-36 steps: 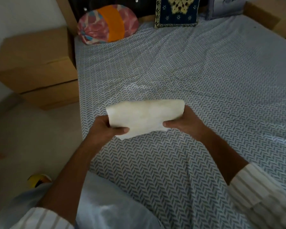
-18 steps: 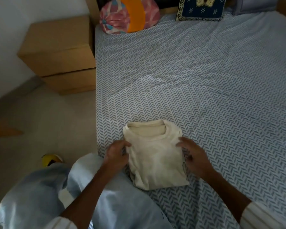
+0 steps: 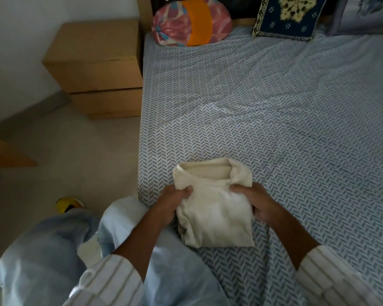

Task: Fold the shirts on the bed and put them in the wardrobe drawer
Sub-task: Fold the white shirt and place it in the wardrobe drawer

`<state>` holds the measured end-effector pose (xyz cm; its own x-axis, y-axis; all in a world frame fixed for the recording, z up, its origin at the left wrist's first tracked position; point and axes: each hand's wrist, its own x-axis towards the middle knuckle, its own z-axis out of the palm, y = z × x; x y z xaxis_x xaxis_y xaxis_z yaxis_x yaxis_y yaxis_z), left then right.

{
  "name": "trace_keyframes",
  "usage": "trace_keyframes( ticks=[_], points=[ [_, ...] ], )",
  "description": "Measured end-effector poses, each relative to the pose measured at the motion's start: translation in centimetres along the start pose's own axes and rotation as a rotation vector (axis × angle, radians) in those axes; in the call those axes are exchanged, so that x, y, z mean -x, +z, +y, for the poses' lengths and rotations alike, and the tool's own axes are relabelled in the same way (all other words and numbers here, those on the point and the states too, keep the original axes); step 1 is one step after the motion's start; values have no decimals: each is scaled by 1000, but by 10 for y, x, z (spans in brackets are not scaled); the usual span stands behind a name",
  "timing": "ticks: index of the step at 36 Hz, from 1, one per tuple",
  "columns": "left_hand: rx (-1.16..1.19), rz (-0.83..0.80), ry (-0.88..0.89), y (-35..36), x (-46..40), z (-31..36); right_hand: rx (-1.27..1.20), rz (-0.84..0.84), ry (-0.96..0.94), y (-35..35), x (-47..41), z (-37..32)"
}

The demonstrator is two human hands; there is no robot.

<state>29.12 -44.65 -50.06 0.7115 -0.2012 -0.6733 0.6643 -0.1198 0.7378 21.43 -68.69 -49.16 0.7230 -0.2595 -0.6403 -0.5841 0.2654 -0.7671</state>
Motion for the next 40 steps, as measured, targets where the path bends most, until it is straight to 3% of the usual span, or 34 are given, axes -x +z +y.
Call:
trace_keyframes(
  ticks=[9,15,19,29,40],
  points=[
    [137,-201,274,-33,40,42,-54,-169,-243,23,34,-58],
    [159,-190,368,-83,90,82,-2,-394,-263,66,64,-111],
    [214,-95,431,-134,129,103,89,-522,-301,123,87,-142],
    [296,178,518,-303,177,102,367,-607,-326,333,85,-162],
    [428,396,376,-481,163,121,486,-726,-135,556,40,-172]
  ],
)
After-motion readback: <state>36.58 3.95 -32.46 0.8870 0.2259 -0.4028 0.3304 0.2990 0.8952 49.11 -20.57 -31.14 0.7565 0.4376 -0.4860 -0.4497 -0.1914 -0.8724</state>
